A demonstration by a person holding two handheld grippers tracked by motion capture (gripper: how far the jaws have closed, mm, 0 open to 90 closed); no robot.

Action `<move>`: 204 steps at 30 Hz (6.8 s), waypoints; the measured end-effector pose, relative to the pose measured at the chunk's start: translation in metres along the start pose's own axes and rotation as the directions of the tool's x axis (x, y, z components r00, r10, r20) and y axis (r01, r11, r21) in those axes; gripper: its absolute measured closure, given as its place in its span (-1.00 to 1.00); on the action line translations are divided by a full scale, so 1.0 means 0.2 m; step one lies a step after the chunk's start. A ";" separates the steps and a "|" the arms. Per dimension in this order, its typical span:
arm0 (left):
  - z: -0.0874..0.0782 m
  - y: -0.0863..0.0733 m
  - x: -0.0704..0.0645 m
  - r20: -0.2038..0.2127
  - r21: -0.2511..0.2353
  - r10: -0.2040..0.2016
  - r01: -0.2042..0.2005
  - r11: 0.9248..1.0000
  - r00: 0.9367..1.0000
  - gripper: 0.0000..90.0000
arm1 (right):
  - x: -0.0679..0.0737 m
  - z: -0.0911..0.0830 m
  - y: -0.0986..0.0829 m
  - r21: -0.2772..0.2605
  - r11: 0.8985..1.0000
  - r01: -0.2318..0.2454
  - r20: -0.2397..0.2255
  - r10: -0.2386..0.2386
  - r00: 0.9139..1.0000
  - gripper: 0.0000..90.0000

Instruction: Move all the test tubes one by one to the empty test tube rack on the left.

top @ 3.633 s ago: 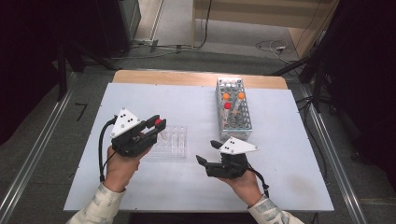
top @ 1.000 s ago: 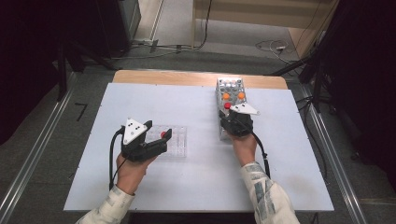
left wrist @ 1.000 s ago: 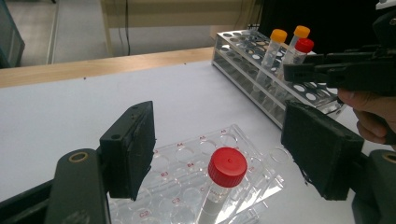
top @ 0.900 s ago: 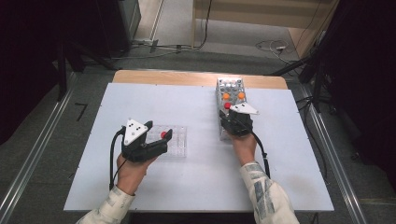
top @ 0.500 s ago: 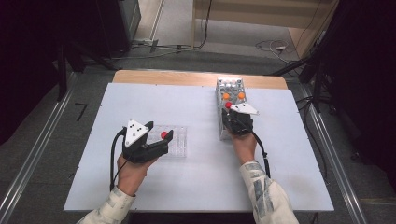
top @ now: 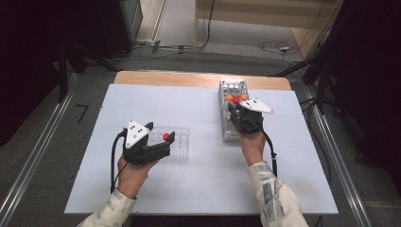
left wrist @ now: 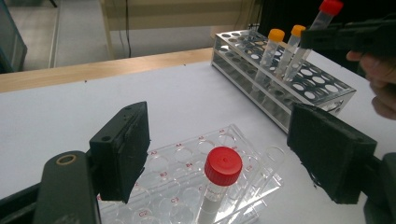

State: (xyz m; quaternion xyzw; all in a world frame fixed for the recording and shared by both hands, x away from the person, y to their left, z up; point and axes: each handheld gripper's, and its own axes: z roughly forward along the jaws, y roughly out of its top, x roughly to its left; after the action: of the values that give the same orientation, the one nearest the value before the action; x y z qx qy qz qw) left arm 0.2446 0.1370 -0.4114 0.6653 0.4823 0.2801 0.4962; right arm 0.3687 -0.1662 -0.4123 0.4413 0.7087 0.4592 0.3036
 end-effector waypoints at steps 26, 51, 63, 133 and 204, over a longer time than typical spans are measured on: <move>-0.02 0.03 -0.04 -0.006 -0.005 0.010 -0.010 1.000 1.000 -0.76 | 0.21 -0.34 -0.13 0.023 0.994 0.108 -0.252 -0.099 0.963 0.58; -0.01 0.01 -0.29 0.224 0.055 0.140 -0.155 0.986 0.965 -0.50 | 0.49 -0.32 -0.28 0.066 0.972 0.227 -0.421 -0.179 0.889 0.58; -0.01 -0.02 -0.31 0.276 0.049 0.170 -0.191 0.980 0.946 0.29 | 0.59 -0.33 -0.29 0.057 0.967 0.249 -0.463 -0.195 0.865 0.58; -0.08 0.09 0.11 0.021 0.020 0.077 -0.077 0.997 0.997 0.55 | 0.45 -0.33 -0.27 0.103 0.978 0.183 -0.447 -0.119 0.887 -0.39; -0.02 0.03 0.16 0.034 0.085 -0.070 0.067 0.994 0.997 -0.80 | -0.11 -0.20 -0.12 0.110 0.994 0.003 -0.096 0.007 0.995 -0.35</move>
State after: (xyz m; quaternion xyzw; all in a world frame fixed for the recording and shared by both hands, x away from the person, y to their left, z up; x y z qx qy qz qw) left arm 0.2556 0.1681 -0.4079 0.6736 0.5068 0.2303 0.4862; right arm 0.3365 -0.2054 -0.4185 0.4356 0.7462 0.4403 0.2440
